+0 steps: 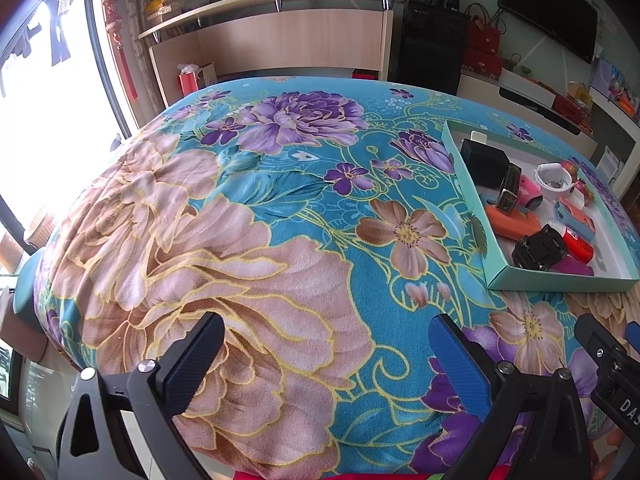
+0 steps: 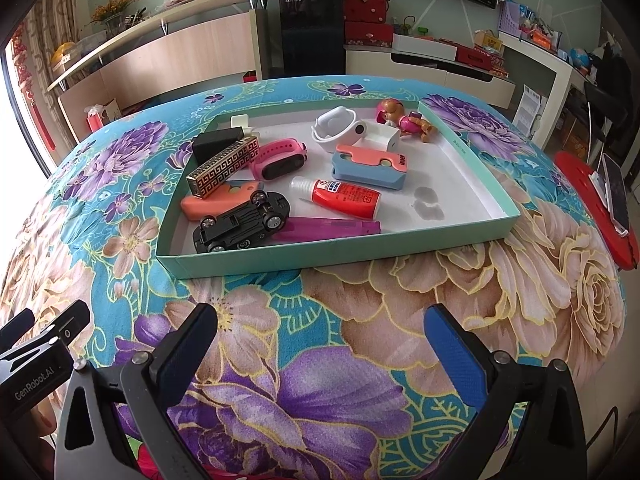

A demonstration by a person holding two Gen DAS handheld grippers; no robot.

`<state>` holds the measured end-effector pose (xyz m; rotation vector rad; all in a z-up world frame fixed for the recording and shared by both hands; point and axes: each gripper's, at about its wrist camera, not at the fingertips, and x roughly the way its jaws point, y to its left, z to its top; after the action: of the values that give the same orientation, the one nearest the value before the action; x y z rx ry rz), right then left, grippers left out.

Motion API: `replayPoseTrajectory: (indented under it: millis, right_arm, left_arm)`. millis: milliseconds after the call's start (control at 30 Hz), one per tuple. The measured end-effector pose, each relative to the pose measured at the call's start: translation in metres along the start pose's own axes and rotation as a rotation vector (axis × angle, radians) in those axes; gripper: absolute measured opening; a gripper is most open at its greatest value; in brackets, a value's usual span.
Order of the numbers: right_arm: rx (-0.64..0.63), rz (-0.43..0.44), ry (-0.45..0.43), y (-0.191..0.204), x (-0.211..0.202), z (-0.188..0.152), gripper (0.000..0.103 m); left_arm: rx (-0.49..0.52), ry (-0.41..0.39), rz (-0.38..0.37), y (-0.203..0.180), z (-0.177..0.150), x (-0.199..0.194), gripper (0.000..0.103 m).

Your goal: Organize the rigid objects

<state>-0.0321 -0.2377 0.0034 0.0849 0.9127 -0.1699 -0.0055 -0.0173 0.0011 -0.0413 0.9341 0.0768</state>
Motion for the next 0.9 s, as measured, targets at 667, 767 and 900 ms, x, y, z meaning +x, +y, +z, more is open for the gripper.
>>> replayPoseTrajectory:
  millis: [667,767,900]
  right_arm:
    - [0.006,0.001,0.01,-0.0007,0.002,0.0,0.103]
    - [0.006,0.001,0.011,-0.0006,0.0021,0.0001,0.103]
    - [0.006,0.002,0.011,-0.0005,0.0023,0.0001,0.103]
  left_arm:
    - [0.002,0.011,-0.001,0.0,0.0002,0.0022,0.103]
    - [0.002,0.011,-0.002,0.0,0.0003,0.0022,0.103]
    - [0.002,0.012,-0.002,0.0001,0.0002,0.0024,0.103]
